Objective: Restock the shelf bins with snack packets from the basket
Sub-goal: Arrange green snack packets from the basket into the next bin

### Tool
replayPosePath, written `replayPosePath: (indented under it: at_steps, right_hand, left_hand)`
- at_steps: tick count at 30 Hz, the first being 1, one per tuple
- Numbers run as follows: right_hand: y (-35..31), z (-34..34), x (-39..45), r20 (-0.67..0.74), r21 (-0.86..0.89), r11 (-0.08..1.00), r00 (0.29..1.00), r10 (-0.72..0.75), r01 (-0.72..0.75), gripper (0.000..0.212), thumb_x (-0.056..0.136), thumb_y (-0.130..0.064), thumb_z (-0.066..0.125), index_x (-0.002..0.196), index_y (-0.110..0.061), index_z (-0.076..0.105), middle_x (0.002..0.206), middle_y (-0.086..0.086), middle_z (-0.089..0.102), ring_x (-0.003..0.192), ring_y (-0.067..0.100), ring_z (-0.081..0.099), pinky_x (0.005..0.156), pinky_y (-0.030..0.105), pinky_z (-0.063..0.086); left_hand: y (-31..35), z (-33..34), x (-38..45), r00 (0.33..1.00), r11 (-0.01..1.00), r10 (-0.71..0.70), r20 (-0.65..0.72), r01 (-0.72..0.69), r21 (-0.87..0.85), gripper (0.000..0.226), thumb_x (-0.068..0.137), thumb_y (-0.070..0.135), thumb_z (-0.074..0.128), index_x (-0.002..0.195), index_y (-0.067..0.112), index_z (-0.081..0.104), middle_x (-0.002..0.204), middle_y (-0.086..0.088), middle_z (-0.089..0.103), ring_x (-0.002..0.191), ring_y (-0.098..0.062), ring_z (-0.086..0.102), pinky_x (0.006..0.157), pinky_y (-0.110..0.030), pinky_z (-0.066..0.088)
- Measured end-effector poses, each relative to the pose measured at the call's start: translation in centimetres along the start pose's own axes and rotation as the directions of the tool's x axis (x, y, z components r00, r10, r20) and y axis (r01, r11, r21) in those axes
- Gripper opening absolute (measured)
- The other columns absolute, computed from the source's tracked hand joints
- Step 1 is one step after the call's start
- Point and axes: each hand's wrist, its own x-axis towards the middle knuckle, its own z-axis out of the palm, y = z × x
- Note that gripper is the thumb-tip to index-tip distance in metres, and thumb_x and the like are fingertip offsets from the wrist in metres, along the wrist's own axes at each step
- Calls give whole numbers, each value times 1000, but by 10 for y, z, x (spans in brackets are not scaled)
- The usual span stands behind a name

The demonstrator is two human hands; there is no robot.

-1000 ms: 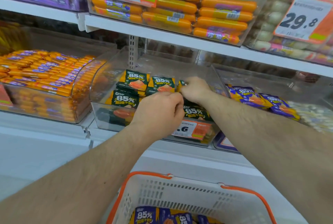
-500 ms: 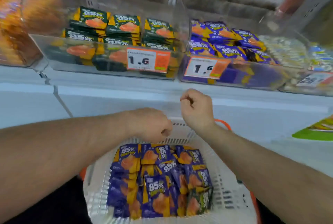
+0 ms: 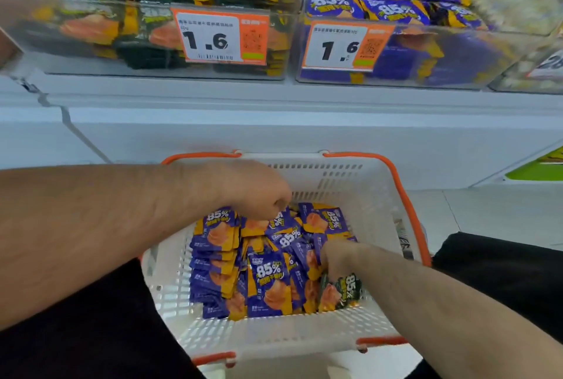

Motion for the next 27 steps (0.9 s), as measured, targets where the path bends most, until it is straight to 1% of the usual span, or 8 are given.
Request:
replayPosePath:
  at_steps: [6,9,12,16,19,22,24,27]
  right_hand:
    - [-7,-15,-5,-37,42,995,995,97,-96,28,94,-2,53,121,-8,59,111,17,59,98,34,57,73,37,40]
    - [-2,-56,-17,-131,190,982,991,39,-13,14,94,-3,51,106,-8,56,87,8,55,74,23,49,64,35,39]
    - [0,-104,-40,-233,404,908,972,-18,114,21,96,-10,55,116,-10,60,89,4,58,78,20,54,66,34,48]
    - [-6,-137,-62,-365,890,288,931,-15,354,27,96,-1,57,122,-9,59,87,5,70,75,19,68,69,31,57]
    - [-24,-152,-75,-457,888,-57,889,1,456,35,97,1,53,131,-9,54,91,7,63,75,23,62,72,35,55]
    - [-50,-163,-90,-492,806,-369,870,17,463,29,97,5,50,122,-10,56,106,12,64,85,25,64,79,35,57]
    - [-64,-165,-104,-511,766,-454,860,-1,455,29,95,9,50,119,-8,55,108,13,68,90,28,66,84,39,57]
    - [-67,-174,-128,-551,789,-372,830,-81,488,37,91,10,53,125,-5,51,106,16,71,90,31,72,83,42,58]
  left_hand:
    - [-8,3,-4,999,998,-41,20,42,-50,27,96,23,39,95,20,66,90,3,66,70,-15,56,68,-33,54]
    - [-18,2,-13,992,986,-122,28,124,-109,29,97,29,42,109,26,67,107,5,68,90,-15,64,84,-39,56]
    - [-37,1,-27,967,968,-228,109,238,-80,32,97,41,46,117,23,64,108,4,65,93,-15,62,87,-38,54]
    - [-60,-7,-50,904,901,-382,190,411,-141,54,94,56,50,131,18,58,130,-1,59,114,-20,56,97,-36,45]
    - [-77,-16,-70,887,841,-422,187,460,-284,56,93,60,50,122,13,60,123,-6,60,106,-22,58,86,-32,46]
    - [-93,-20,-92,902,691,-412,127,400,-602,29,91,46,62,102,19,60,95,-1,67,80,-14,65,67,-28,51]
    - [-101,-22,-105,897,598,-442,-5,290,-747,10,92,29,66,94,20,62,94,-3,71,76,-11,68,63,-27,49]
    - [-109,-28,-122,837,463,-514,-191,83,-882,10,91,20,69,96,12,65,90,-7,74,68,-12,61,55,-27,32]
